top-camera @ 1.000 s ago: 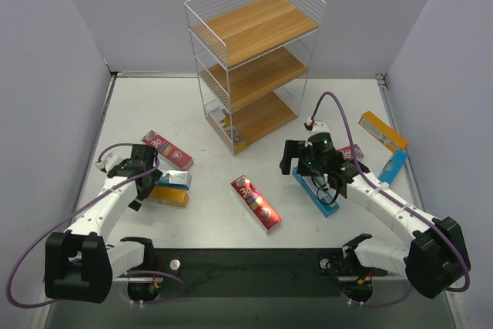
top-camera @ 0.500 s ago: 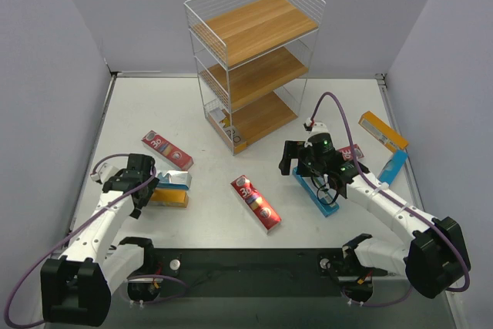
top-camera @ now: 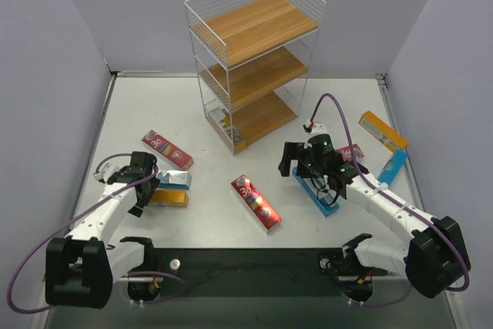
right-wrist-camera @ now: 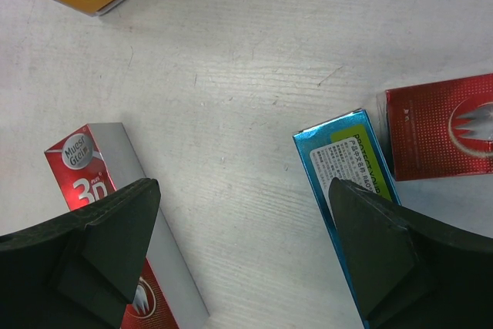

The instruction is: Place and organize the toothpastes onto the shelf

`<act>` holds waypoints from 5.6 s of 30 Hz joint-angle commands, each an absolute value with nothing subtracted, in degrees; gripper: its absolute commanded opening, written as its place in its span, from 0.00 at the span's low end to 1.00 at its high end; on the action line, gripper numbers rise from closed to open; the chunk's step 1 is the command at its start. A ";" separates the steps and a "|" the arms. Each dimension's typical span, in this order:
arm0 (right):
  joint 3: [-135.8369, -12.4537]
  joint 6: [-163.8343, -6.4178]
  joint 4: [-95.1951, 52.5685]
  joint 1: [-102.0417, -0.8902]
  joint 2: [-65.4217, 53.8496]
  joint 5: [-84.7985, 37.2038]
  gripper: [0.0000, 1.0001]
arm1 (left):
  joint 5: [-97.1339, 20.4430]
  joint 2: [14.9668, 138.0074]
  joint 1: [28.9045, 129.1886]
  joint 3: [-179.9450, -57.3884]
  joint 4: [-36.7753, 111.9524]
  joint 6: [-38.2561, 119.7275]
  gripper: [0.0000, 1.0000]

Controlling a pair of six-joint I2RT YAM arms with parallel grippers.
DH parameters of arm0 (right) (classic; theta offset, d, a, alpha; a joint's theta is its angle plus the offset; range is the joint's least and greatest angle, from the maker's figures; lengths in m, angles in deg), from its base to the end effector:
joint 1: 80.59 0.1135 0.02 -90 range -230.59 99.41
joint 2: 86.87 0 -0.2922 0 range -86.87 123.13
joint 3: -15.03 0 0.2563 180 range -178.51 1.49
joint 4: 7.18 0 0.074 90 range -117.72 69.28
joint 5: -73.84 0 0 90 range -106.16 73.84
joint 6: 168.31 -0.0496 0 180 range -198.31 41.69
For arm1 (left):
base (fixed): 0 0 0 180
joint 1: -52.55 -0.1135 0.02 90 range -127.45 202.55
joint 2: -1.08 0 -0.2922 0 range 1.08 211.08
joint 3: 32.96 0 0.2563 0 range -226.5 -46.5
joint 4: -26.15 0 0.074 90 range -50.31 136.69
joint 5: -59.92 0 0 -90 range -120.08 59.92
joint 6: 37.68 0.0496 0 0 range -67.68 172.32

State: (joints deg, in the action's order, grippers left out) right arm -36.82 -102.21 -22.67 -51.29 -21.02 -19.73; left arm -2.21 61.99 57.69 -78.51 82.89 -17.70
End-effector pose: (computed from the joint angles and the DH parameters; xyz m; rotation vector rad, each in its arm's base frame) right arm 0.2223 0.1283 0.2573 -0.1401 2.1419 0.6203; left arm 0.1627 0.0086 0.1888 -1.4751 2.1321 0.2606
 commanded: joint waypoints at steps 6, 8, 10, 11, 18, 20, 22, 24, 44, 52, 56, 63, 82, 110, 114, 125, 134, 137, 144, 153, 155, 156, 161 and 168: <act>-35.60 -101.34 -19.23 -50.80 -21.92 -24.85 0.98 | -4.76 61.82 57.29 -78.84 80.65 -17.39 0.64; -35.51 -101.16 -18.70 -50.62 -21.65 -25.91 0.97 | -5.65 57.44 57.38 -78.14 81.09 -15.98 0.59; -35.60 -101.16 -18.26 -50.27 -21.13 -26.88 0.98 | -7.05 51.74 57.38 -77.09 81.09 -15.19 0.52; -35.60 -101.16 -18.08 -50.01 -20.95 -27.14 0.98 | -7.58 49.79 57.38 -76.74 80.91 -14.75 0.50; -36.13 -101.25 -15.36 -47.73 -19.72 -31.18 0.97 | -17.94 36.34 57.64 -72.78 74.51 -14.30 0.36; -36.04 -100.99 -13.69 -46.15 -19.98 -32.76 0.97 | -21.90 35.01 58.17 -71.64 69.86 -14.22 0.36; -36.04 -100.90 -11.41 -45.18 -20.59 -34.86 0.97 | -23.83 33.78 58.96 -70.93 63.97 -14.65 0.35; -35.95 -101.34 -9.05 -44.04 -21.03 -36.45 0.97 | -25.25 33.86 60.80 -69.88 57.40 -15.62 0.35; -38.32 -110.74 2.22 -36.13 -18.75 -42.79 0.98 | -14.88 53.90 85.68 -76.55 25.02 -16.06 0.35; -39.12 -109.42 3.19 -33.57 -16.21 -39.28 0.93 | -15.23 55.48 86.82 -76.29 21.50 -19.66 0.35; -38.94 -109.16 5.30 -33.31 -15.59 -37.43 0.90 | -14.88 55.31 87.00 -77.08 22.90 -18.70 0.35; -40.78 -106.53 5.38 -33.75 -13.74 -36.72 0.89 | -14.09 53.64 87.00 -76.99 23.26 -17.91 0.35; -45.44 -105.38 7.49 -37.26 -7.77 -49.73 0.68 | -15.32 52.94 87.00 -76.91 20.27 -13.96 0.39; -42.63 -97.39 -7.09 -37.26 -15.93 -43.41 0.26 | -13.13 47.32 86.39 -75.59 22.37 -2.29 0.97; -40.70 -95.11 -12.80 -38.49 -19.27 -39.63 0.24 | -7.25 43.54 85.86 -77.25 28.34 7.91 0.97; -40.60 -87.91 -22.83 -45.96 -20.96 -28.03 0.22 | 3.22 30.97 85.68 -77.61 37.23 40.16 0.97; -49.83 -79.11 -16.95 -49.04 -7.43 -23.36 0.22 | 3.40 29.82 85.59 -72.78 34.86 49.06 0.97; -53.26 -78.84 -14.48 -50.18 -2.85 -23.98 0.22 | 2.44 30.61 85.51 -70.24 33.46 49.15 0.97; -59.76 -78.75 -10.09 -51.68 7.16 -25.73 0.25 | 1.12 32.54 85.51 -67.50 29.50 50.47 0.97; -65.39 -79.45 -9.20 -52.64 14.73 -26.88 0.38 | 1.29 33.51 84.98 -67.77 28.09 51.70 0.97; -65.83 -79.54 -9.20 -52.73 15.35 -26.79 0.42 | 1.20 33.51 84.89 -67.77 28.00 51.79 0.97; -65.92 -79.54 -9.20 -52.82 15.87 -26.62 0.45 | 1.12 33.43 84.80 -67.77 27.83 51.79 0.97; -66.27 -79.63 -9.20 -53.00 16.84 -25.30 0.51 | 0.50 33.34 84.54 -67.77 27.74 51.44 0.97; -65.84 -80.24 -9.38 -53.17 16.76 -25.30 0.63 | -0.11 33.16 84.54 -67.68 28.00 51.08 0.97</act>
